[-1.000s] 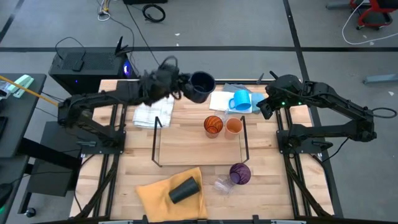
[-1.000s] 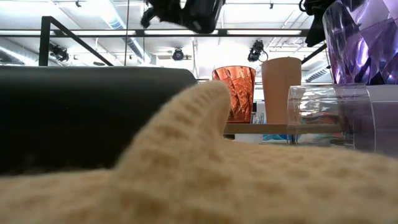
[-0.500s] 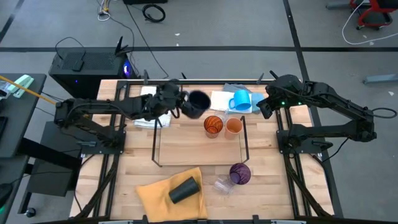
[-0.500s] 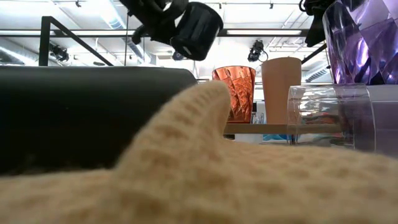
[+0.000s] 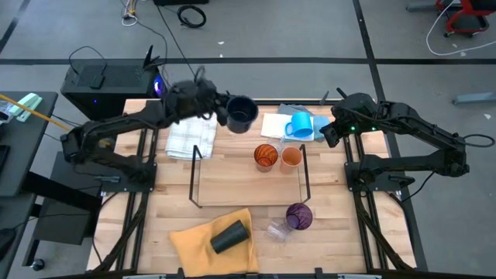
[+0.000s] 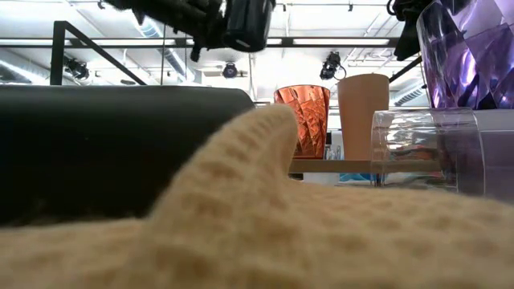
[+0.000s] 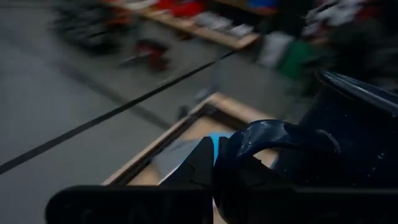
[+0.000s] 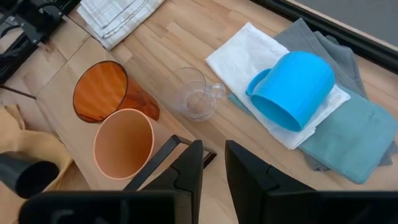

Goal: Stack small to large cups/mugs on shelf
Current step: Put the dark blue cup on the shelf

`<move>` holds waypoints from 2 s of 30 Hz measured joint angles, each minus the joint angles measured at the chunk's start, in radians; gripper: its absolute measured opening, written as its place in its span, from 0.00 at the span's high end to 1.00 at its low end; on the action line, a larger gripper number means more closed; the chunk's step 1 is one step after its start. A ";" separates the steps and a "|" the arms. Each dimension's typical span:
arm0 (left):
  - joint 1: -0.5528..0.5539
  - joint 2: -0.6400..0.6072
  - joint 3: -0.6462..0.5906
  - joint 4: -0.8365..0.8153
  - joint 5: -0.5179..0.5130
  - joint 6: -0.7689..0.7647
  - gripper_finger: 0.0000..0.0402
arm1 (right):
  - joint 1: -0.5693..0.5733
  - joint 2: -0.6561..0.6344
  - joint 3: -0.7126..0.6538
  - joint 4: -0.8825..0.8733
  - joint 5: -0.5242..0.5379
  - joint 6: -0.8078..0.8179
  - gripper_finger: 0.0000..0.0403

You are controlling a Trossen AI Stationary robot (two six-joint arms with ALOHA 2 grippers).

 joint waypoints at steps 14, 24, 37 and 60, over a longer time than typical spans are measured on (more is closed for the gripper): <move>0.268 0.003 -0.337 0.459 0.537 -0.021 0.96 | 0.000 0.000 0.000 0.016 0.000 0.057 0.81; 0.287 0.107 -0.383 0.502 0.578 0.031 0.96 | 0.000 0.001 0.000 0.087 0.000 0.082 0.81; 0.273 0.302 -0.382 0.665 0.666 0.041 0.96 | 0.000 0.044 0.000 0.093 0.000 0.088 0.81; 0.161 0.503 -0.382 0.827 0.666 0.087 0.96 | 0.000 0.053 0.000 0.096 0.000 0.090 0.81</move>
